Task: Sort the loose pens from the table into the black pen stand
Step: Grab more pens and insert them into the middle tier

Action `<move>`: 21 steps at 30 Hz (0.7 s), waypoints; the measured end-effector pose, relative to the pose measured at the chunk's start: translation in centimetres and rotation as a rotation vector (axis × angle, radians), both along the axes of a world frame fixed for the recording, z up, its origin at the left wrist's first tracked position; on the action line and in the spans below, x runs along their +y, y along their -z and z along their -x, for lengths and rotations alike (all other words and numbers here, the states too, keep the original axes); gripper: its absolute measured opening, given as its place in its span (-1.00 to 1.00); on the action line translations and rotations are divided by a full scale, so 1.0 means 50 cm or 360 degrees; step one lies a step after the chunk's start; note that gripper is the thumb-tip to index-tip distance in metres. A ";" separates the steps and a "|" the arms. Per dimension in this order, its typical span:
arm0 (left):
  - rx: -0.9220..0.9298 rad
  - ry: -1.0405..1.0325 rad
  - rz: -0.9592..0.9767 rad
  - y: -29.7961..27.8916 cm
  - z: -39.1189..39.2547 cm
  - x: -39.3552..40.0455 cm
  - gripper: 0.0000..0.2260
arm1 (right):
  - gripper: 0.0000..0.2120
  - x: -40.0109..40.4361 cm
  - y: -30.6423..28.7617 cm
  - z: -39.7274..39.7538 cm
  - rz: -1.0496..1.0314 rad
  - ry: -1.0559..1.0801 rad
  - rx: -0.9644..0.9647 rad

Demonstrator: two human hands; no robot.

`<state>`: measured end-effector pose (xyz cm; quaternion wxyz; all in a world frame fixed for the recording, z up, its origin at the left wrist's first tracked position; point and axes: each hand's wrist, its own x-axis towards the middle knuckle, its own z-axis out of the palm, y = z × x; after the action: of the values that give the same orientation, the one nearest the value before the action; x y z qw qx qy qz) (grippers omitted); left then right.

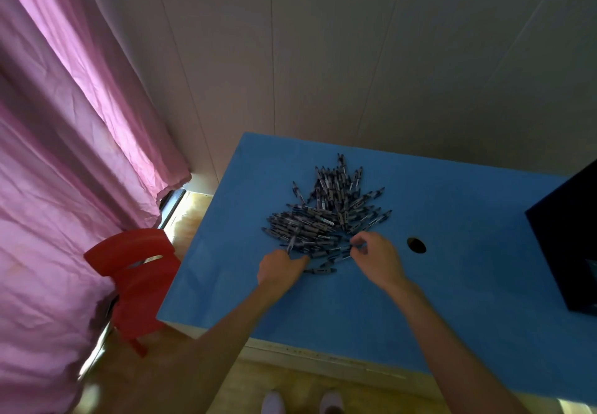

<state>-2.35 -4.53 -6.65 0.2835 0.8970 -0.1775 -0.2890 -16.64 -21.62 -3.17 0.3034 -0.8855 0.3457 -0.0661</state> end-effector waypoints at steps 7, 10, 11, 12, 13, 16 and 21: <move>-0.0096 -0.0003 -0.0082 0.007 0.013 -0.009 -0.57 | -0.84 0.002 0.007 0.006 0.0007 0.0011 0.0018; -0.0218 -0.0007 -0.0166 -0.012 0.005 -0.007 -0.54 | -0.84 0.003 0.006 0.006 0.0009 0.0011 0.0019; -0.0225 -0.0037 -0.0162 -0.016 0.001 -0.007 -0.52 | -0.84 0.003 0.006 0.006 0.0012 0.0012 0.0016; -0.0224 -0.0064 -0.0155 -0.020 -0.001 -0.010 -0.49 | -0.84 0.002 0.005 0.006 0.0020 0.0012 0.0015; -0.0222 -0.0083 -0.0154 -0.023 -0.002 -0.015 -0.46 | -0.85 0.003 0.005 0.006 0.0027 0.0011 0.0018; -0.0184 -0.0088 -0.0222 -0.031 0.001 -0.035 -0.31 | -0.86 0.009 0.010 0.005 0.0024 -0.0003 0.0027; -0.0099 -0.0113 -0.0246 -0.034 -0.003 -0.050 -0.39 | -0.86 0.015 0.021 0.004 -0.0002 -0.0006 0.0025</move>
<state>-2.21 -7.00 -4.96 0.2180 0.9304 -0.1315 -0.2637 -16.83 -20.88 -4.20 0.3015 -0.8864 0.3464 -0.0583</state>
